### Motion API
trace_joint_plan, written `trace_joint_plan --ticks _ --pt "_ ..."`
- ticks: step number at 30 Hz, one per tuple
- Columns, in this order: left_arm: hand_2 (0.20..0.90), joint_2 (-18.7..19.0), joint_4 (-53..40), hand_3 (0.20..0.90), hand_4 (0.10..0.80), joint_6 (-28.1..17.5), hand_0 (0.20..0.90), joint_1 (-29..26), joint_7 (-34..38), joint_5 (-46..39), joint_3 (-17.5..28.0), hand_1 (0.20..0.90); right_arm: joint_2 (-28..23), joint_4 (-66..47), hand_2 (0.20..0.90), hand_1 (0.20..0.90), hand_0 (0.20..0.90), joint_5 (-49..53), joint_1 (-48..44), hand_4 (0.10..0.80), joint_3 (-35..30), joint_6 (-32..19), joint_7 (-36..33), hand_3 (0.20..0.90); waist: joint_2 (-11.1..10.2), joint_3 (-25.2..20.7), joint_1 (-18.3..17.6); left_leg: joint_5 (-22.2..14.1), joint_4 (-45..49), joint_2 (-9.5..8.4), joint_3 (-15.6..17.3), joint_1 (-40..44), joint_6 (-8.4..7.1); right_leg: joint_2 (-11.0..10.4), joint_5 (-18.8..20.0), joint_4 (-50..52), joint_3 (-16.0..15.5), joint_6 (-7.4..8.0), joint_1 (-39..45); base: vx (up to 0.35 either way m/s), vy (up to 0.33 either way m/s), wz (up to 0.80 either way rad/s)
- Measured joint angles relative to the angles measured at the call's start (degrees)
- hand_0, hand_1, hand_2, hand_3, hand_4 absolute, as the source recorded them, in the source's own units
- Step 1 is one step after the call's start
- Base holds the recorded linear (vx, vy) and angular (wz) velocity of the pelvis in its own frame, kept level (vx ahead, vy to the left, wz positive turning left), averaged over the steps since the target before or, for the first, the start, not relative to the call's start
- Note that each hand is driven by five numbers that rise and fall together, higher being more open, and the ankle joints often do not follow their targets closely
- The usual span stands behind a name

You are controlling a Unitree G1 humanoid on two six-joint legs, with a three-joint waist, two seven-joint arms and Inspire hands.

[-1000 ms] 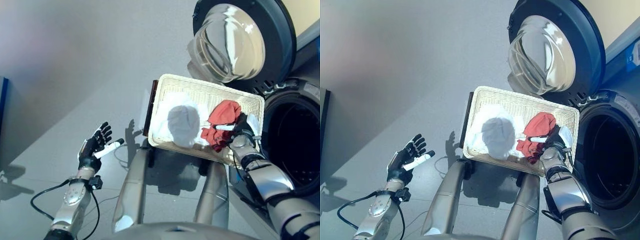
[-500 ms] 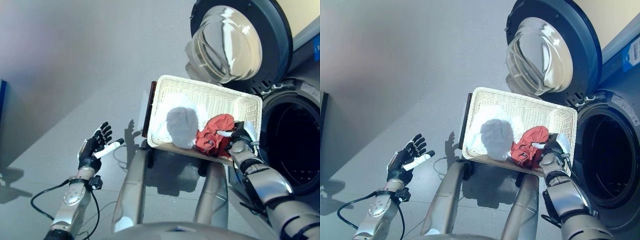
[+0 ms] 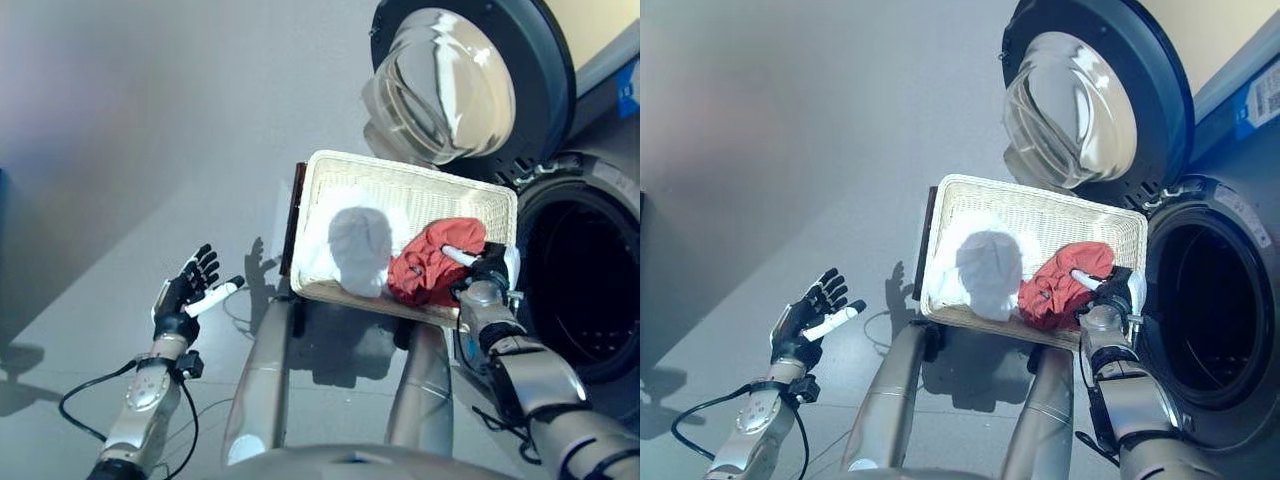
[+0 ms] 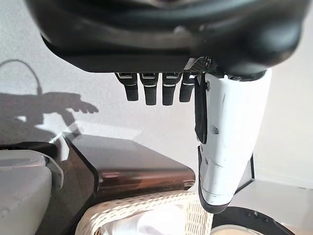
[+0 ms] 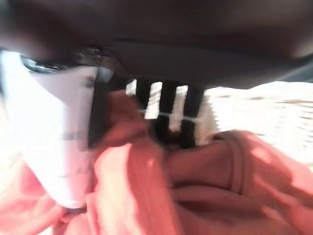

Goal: Pick up the clothes and place them into the washing machine

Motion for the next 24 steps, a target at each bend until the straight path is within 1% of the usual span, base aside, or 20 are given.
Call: trace_joint_plan --ticks 4,5,7,8,9,10,12,16,18,21,23,24 --pt "0.9 -0.3 2.7 0.9 0.8 0.0 0.9 -0.2 0.3 0.1 0.3 0.9 3.3 -3.9 0.2 0.2 0.2 7.6 3.2 0.3 -2.6 -4.1 0.5 0.2 -1.2 0.1 -1.3 0.1 -1.3 0.75 1.1 2.7 0.08 0.7 1.5 -2.0 0.2 0.1 2.2 0.036 -0.009 -0.15" --pt "0.9 -0.9 3.2 0.9 0.8 0.0 0.9 -0.3 0.4 0.2 0.5 0.9 3.9 -4.4 0.2 0.2 0.2 9.7 3.8 0.3 -3.2 -5.2 0.6 0.2 -1.4 -0.1 -1.4 -0.6 -2.0 0.89 1.3 3.4 0.15 0.7 1.3 -2.6 0.0 0.08 2.9 -0.066 0.012 -0.13" --pt "0.9 -1.9 4.6 0.9 0.8 0.0 0.9 -0.4 0.6 0.3 1.1 0.9 5.5 -4.7 0.2 0.2 0.2 15.4 6.3 0.3 -4.8 -7.1 1.3 0.2 -1.7 -0.2 -2.4 -0.3 -3.7 0.95 1.2 5.4 0.04 0.6 1.4 -4.6 -0.4 0.58 5.0 -0.013 0.004 -0.05" --pt "0.9 -2.3 5.1 0.9 0.8 0.0 0.9 -0.4 0.6 0.4 1.4 0.9 6.2 -4.8 0.2 0.2 0.2 17.9 6.8 0.3 -6.1 -7.5 2.0 0.2 -1.8 -0.3 -2.3 0.3 -4.8 0.86 1.3 6.2 -0.11 0.6 2.0 -5.5 -0.6 0.42 5.8 0.031 -0.007 -0.01" --pt "0.9 -2.4 5.2 0.9 0.8 0.0 0.9 -0.3 0.7 0.3 1.5 0.9 6.3 -4.6 0.2 0.2 0.2 19.1 7.2 0.3 -6.1 -7.6 2.0 0.2 -1.8 -0.3 -2.4 0.4 -5.2 0.84 1.4 6.6 0.0 0.6 1.9 -5.9 -0.7 0.56 6.2 -0.073 0.007 0.01" --pt "0.9 -2.4 5.4 0.9 0.8 0.0 0.9 -0.4 0.7 0.4 1.7 0.9 6.6 -4.7 0.2 0.2 0.2 21.2 8.4 0.3 -7.4 -8.0 3.0 0.2 -1.9 -0.4 -2.5 0.8 -6.3 0.83 1.4 7.2 -0.02 0.6 2.2 -6.9 -0.7 0.26 6.8 0.0 0.0 0.0" --pt "0.9 -2.4 5.7 0.9 0.8 0.0 0.9 -0.4 0.7 0.4 1.8 0.9 6.8 -4.9 0.2 0.2 0.2 22.9 9.5 0.3 -8.3 -8.4 3.1 0.2 -1.9 -0.4 -2.5 1.1 -7.3 0.81 1.7 7.8 0.02 0.7 3.1 -8.1 -0.7 0.16 7.3 0.011 -0.002 -0.06" --pt "0.9 -2.5 6.3 0.9 0.8 0.0 0.9 -1.0 0.8 0.6 1.8 0.9 6.8 -7.1 0.2 0.2 0.2 22.2 11.4 0.3 -7.7 -8.3 2.9 0.2 -1.9 -0.3 -2.6 1.5 -7.6 0.74 2.0 8.7 0.13 0.7 3.3 -8.3 -0.7 0.19 7.9 -0.001 -0.002 -0.01" --pt "0.9 -2.6 6.4 0.9 0.8 0.0 0.9 -1.9 1.1 0.8 1.8 0.9 6.3 -9.4 0.2 0.2 0.2 18.2 11.8 0.3 -6.7 -8.3 2.9 0.2 -1.9 -0.2 -2.6 1.5 -7.6 0.75 2.0 8.7 0.12 0.7 3.3 -8.2 -0.7 0.17 7.8 0.0 0.0 0.0" --pt "0.9 -3.2 6.4 0.9 0.8 -0.1 0.9 -2.3 1.2 1.6 2.0 0.9 5.9 -9.6 0.2 0.2 0.2 14.0 10.4 0.3 -5.3 -8.2 2.6 0.2 -1.9 -0.2 -2.5 1.2 -7.8 0.78 1.9 8.7 0.03 0.5 3.2 -8.2 -0.7 0.15 7.8 0.0 0.0 0.0" --pt "0.9 -3.6 6.4 0.9 0.8 -0.1 0.9 -2.3 1.2 1.8 2.0 0.9 5.9 -9.9 0.2 0.2 0.2 13.2 10.0 0.3 -5.2 -8.2 2.6 0.2 -1.9 -0.1 -2.4 1.2 -7.8 0.78 1.9 8.7 0.02 0.6 3.2 -8.2 -0.7 0.18 7.8 0.0 0.0 0.0" --pt "0.9 -3.6 6.4 0.9 0.8 0.0 0.9 -2.2 1.3 2.0 2.0 0.9 5.9 -10.0 0.2 0.2 0.2 12.7 9.8 0.3 -4.9 -8.2 2.5 0.2 -1.9 0.0 -2.3 1.2 -7.9 0.78 1.9 8.6 0.01 0.5 3.1 -8.3 -0.7 0.44 7.8 0.0 0.0 0.0"
